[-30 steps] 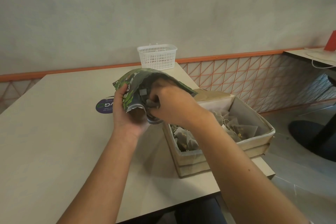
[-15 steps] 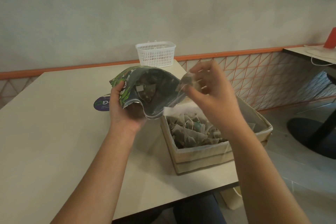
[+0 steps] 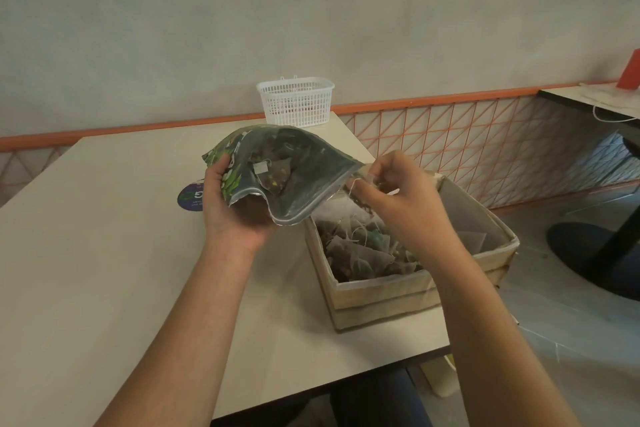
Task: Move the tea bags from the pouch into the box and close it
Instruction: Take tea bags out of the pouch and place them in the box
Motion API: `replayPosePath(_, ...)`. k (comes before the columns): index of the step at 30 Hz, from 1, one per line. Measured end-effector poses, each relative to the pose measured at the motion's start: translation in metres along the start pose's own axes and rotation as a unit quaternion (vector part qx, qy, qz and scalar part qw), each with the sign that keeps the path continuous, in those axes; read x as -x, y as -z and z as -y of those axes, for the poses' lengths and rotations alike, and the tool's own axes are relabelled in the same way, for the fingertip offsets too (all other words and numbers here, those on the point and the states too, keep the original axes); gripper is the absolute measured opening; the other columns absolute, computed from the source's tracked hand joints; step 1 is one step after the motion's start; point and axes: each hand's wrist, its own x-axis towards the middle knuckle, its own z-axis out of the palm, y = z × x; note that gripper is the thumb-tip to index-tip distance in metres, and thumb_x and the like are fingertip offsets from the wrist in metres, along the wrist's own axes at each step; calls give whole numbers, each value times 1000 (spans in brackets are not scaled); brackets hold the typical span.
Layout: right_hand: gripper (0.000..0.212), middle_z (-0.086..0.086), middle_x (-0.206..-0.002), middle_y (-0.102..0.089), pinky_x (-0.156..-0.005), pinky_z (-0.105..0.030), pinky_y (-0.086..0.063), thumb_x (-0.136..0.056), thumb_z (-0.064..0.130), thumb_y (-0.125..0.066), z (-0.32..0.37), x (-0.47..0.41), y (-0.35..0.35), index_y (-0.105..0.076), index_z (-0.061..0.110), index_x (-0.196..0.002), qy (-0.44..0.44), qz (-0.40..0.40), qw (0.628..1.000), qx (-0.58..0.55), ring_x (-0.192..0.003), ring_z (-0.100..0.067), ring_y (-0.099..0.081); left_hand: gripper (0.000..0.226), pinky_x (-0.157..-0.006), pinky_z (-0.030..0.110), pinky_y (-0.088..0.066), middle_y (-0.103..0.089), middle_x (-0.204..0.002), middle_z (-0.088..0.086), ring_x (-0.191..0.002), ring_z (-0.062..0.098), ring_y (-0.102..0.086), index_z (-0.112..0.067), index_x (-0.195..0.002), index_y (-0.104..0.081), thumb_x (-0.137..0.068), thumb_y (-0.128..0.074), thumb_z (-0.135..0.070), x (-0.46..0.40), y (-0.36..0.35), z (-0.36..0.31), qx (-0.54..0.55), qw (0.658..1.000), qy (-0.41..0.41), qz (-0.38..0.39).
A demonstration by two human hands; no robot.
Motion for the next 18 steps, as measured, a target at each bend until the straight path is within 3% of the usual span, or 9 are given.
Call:
replayPosePath(3, 12, 6, -90, -57, -68, -30, -47, -84, 39, -69, -14, -2, -3, -62, 28, -84, 9, 30, 989, 142, -80, -15, -54, 37, -113, 46, -36, -58, -130, 4, -140, 28, -43, -23, -118, -63, -93, -50, -47, -2, 4, -2, 7, 1000, -12, 2)
replayPosePath(5, 15, 9, -86, -51, -70, -25, -41, -84, 43, -67, -17, -1, -4, -69, 30, -90, 4, 44, 973, 226, -83, -12, -49, 38, -112, 45, -37, -58, -130, 5, -140, 28, -43, -23, -119, -62, -93, -50, -48, -3, 4, -2, 8, 1000, -10, 0)
replayPosePath(7, 21, 13, -79, -55, -60, -19, -39, -86, 43, -66, -15, 1, -4, -70, 30, -101, -21, 61, 974, 219, -70, -7, -53, 38, -111, 46, -38, -59, -129, 5, -139, 28, -45, -23, -118, -63, -93, -51, -48, -3, 4, -1, 9, 1000, -5, 0)
replayPosePath(10, 24, 13, -80, -64, -61, -22, -48, -86, 46, -65, -9, 3, -5, -67, 31, -105, -30, 55, 980, 191, -68, -4, -60, 37, -112, 46, -37, -59, -129, 5, -139, 29, -45, -23, -117, -64, -92, -51, -48, -2, 5, -2, 9, 1000, -6, -5)
replayPosePath(12, 19, 13, -77, -63, -58, -25, -49, -86, 46, -64, -1, 5, -5, -65, 30, -97, -6, 0, 983, 185, -65, -4, -58, 36, -111, 45, -38, -61, -126, 5, -135, 29, -50, -22, -112, -67, -93, -51, -47, -1, 5, -2, 6, 1000, -11, -7)
replayPosePath(14, 10, 16, -76, -61, -55, -19, -46, -87, 39, -65, 11, 6, -5, -64, 31, -92, 29, -49, 986, 157, -63, -1, -56, 35, -109, 44, -41, -64, -121, 4, -126, 31, -55, -22, -106, -70, -93, -49, -46, 1, 3, -2, 2, 1000, -16, -9)
replayPosePath(18, 8, 17, -78, -62, -59, -6, -40, -86, 21, -69, 35, 7, -19, -72, 24, -93, 111, -16, 989, 99, -65, 9, -53, 41, -109, 43, -41, -68, -117, 6, -118, 30, -59, -20, -95, -78, -94, -48, -47, 6, -1, -1, 7, 1000, -4, -27)
